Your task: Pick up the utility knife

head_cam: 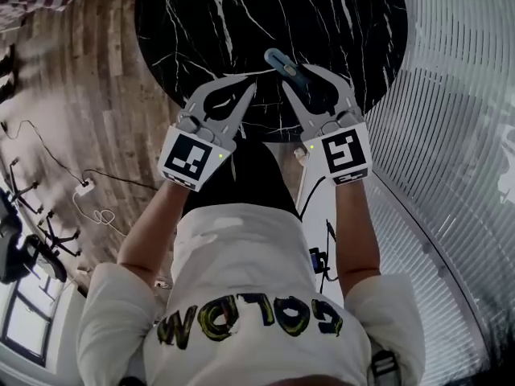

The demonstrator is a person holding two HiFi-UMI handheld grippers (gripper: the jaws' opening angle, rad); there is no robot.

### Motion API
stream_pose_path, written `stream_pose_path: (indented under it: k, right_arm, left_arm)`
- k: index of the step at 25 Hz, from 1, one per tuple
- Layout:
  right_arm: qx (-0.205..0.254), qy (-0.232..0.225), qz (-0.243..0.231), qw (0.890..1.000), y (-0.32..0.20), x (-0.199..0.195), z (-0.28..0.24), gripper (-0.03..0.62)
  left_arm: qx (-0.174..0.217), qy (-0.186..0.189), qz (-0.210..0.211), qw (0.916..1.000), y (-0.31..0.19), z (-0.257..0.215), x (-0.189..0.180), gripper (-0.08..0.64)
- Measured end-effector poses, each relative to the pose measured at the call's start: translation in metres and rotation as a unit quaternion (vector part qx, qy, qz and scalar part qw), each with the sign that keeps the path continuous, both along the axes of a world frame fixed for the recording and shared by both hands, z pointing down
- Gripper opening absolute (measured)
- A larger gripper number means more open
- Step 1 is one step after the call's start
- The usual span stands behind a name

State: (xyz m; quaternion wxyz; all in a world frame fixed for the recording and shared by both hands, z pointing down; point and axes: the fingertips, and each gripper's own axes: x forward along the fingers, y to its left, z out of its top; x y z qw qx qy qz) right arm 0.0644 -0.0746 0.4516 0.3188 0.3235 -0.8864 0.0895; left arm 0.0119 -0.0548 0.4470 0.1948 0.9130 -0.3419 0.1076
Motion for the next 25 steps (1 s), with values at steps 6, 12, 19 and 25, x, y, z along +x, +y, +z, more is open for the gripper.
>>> stream_pose_path:
  k: [6,12,19,25]
  right_arm:
    - [0.035,-0.018,0.005,0.999,0.015,-0.005,-0.062,0.13]
    - [0.082,-0.037,0.012,0.996,0.026,-0.005,-0.124,0.129]
    - [0.127,-0.061,0.02,0.99,0.037,-0.006,-0.179,0.129]
    - [0.16,-0.087,0.038,0.982,0.046,-0.003,-0.217,0.129]
  left_arm:
    - [0.024,0.008,-0.001,0.9997,0.008,-0.052,-0.003,0.003]
    - [0.048,0.019,-0.003,0.9987,0.018,-0.093,0.0,0.003]
    - [0.075,0.02,0.01,0.9969,0.026,-0.128,0.005,0.003]
    - [0.089,0.026,0.017,0.9955,0.037,-0.149,0.009,0.003]
